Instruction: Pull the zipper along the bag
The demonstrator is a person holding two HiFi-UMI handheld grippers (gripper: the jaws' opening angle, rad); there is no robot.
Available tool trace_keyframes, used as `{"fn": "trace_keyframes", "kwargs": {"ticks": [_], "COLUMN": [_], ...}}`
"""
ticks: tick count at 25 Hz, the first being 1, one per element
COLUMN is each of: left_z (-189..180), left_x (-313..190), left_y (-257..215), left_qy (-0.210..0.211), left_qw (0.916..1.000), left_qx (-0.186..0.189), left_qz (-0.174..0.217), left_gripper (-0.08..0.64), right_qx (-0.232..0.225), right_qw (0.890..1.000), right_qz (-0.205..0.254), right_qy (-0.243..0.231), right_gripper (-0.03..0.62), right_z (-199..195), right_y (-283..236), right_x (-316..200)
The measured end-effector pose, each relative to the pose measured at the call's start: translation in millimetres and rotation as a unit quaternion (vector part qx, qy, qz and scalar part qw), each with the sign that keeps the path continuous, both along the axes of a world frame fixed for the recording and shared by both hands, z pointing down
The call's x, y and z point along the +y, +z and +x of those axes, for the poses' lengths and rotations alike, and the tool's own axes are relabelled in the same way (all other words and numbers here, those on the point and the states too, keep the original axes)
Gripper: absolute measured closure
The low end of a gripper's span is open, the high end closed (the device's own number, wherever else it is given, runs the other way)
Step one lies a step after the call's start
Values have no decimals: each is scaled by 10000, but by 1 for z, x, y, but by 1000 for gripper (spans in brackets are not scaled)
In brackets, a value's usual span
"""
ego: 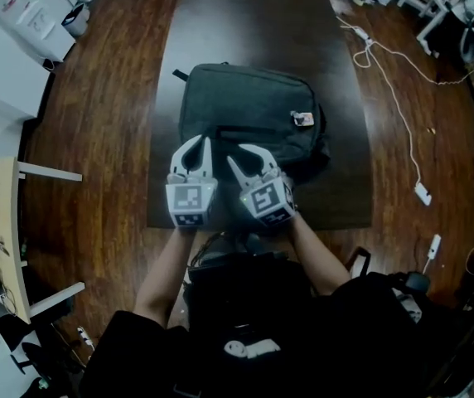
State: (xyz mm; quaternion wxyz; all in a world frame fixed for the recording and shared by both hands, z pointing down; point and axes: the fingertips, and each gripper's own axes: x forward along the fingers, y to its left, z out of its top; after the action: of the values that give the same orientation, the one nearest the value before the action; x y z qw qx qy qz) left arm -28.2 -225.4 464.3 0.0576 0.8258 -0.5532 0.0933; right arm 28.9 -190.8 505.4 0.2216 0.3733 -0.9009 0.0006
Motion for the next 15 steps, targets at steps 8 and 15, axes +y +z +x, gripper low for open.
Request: {"fn": "trace_keyframes", "kwargs": {"ticks": [8,15], "left_z": [-30,-26], "left_x": [-50,-76], "left_y": [38,66], "left_qy": [-173,180], "left_qw": [9995,9991], "left_qx": [-13,-3], "left_qz": [-278,-384], "left_gripper": [565,565], "right_qx": [2078,2578], "right_qw": [9711,9595], "right_qz": [844,928], "right_qy": [-812,-648], "right_gripper": [414,417], "right_z": [-42,-52], "right_y": [65,87], "right_x": [-41,-63]}}
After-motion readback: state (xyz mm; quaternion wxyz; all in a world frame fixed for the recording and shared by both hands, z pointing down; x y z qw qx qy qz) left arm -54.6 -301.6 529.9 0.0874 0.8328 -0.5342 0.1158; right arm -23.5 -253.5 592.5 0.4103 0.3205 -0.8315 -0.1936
